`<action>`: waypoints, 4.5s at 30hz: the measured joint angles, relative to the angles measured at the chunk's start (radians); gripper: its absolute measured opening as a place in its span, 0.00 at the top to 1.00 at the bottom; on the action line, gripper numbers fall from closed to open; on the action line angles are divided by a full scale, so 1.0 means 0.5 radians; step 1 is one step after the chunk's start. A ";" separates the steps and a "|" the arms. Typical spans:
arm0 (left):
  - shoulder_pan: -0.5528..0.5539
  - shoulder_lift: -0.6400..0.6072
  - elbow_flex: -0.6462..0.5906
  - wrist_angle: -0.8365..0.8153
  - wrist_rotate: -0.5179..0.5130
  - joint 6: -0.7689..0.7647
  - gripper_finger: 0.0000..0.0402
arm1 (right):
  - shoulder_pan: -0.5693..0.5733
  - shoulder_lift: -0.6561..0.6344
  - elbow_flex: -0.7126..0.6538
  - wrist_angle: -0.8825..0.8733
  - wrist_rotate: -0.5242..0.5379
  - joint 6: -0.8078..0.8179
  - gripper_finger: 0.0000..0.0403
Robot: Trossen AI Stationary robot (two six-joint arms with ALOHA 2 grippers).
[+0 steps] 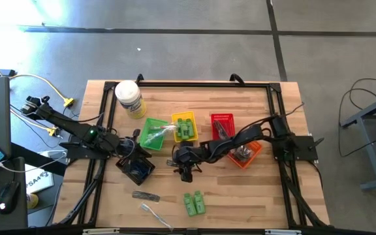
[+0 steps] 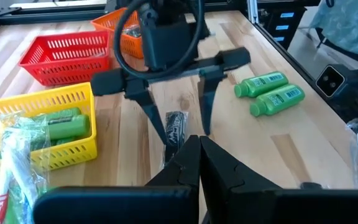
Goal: Pick & Place Travel size toiletries
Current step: Put the top black comb into the red basket
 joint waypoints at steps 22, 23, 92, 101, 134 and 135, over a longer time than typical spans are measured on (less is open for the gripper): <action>0.000 0.000 0.000 -0.005 -0.001 0.062 1.00 | -0.062 0.161 0.002 0.049 0.095 -0.263 0.54; 0.000 0.000 0.000 -0.005 -0.001 0.062 1.00 | -0.061 0.162 0.002 0.050 0.101 -0.263 0.57; 0.001 0.000 0.000 0.004 0.006 0.001 1.00 | 0.182 -1.810 -1.041 -0.129 0.785 -0.112 0.99; 0.001 0.000 0.000 0.021 0.006 0.020 1.00 | 0.240 -1.986 -1.490 0.139 0.967 0.066 0.99; 0.000 0.000 0.000 0.120 0.006 0.076 1.00 | -0.538 -1.936 -1.367 -0.523 0.705 0.556 0.99; 0.000 0.001 0.000 0.120 0.006 0.073 1.00 | -0.539 -1.936 -1.358 -0.517 0.710 0.533 0.99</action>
